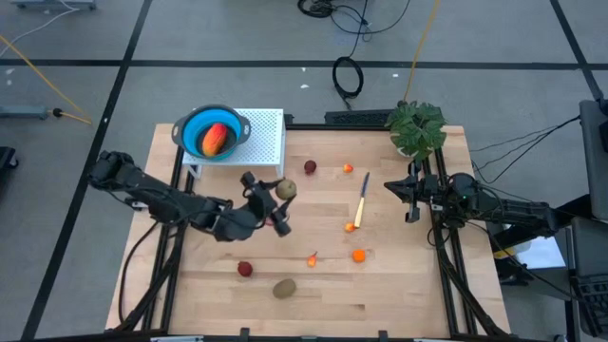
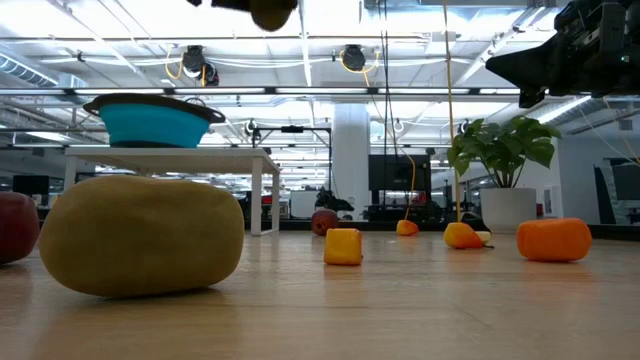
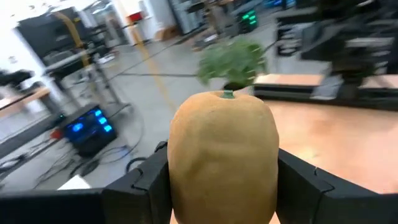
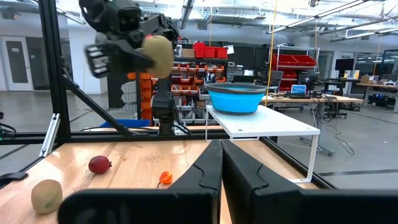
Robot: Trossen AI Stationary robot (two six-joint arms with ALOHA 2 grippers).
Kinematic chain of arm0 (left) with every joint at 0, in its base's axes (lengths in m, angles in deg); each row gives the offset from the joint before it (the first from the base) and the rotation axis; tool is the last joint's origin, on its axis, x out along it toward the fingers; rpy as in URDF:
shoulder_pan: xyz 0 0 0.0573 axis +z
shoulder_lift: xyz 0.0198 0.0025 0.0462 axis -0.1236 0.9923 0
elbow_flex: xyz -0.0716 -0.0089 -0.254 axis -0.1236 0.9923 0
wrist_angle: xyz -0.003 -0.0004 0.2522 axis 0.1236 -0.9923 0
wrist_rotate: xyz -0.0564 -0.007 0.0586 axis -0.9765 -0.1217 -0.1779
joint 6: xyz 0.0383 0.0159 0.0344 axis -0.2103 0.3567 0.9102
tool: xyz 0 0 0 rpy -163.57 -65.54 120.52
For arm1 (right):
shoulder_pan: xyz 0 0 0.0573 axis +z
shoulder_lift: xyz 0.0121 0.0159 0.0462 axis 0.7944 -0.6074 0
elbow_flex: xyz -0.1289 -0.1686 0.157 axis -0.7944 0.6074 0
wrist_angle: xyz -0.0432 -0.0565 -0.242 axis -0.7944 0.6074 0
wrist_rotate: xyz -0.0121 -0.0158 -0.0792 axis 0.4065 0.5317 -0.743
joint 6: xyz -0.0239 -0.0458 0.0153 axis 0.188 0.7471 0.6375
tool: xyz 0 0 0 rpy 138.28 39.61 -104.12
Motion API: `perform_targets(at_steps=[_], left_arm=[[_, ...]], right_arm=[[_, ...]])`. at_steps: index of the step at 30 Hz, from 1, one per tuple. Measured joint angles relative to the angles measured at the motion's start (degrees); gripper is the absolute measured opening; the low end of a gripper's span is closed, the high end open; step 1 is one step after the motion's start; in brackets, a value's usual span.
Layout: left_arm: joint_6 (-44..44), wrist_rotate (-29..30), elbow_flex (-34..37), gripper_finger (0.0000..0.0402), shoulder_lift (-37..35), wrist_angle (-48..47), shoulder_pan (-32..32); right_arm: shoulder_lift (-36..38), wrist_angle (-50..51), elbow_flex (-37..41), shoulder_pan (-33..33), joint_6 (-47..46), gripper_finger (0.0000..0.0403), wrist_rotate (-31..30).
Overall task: Pick & Place Fruit
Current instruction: Put the brown kiwi into the blue strainer bowl on the shelf
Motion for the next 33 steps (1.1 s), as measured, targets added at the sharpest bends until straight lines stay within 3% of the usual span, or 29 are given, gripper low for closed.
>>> perform_targets(at_steps=[8,16,24,30,33], left_arm=[[-4.12,-1.74,0.0,0.0209,0.0,-3.83,8.19],[-7.54,-18.8,0.0,0.0203,0.0,-3.84,18.1],[-7.8,-30.66,-0.07,0.0184,-1.91,-4.9,25.29],[-8.46,-31.44,-0.12,0.0206,-5.76,-10.0,29.47],[-8.46,-31.45,-2.21,0.0203,-7.51,-18.23,31.72]], right_arm=[[-0.02,0.0,0.0,-0.01,0.0,0.0,-0.12],[-0.02,0.0,0.0,0.0,0.0,0.0,-0.15],[-0.02,0.0,0.0,0.0,0.0,0.0,-0.17],[0.0,-0.02,0.0,0.0,-0.01,0.0,-0.24],[0.0,-0.02,0.0,0.0,-0.02,0.0,-0.41]])
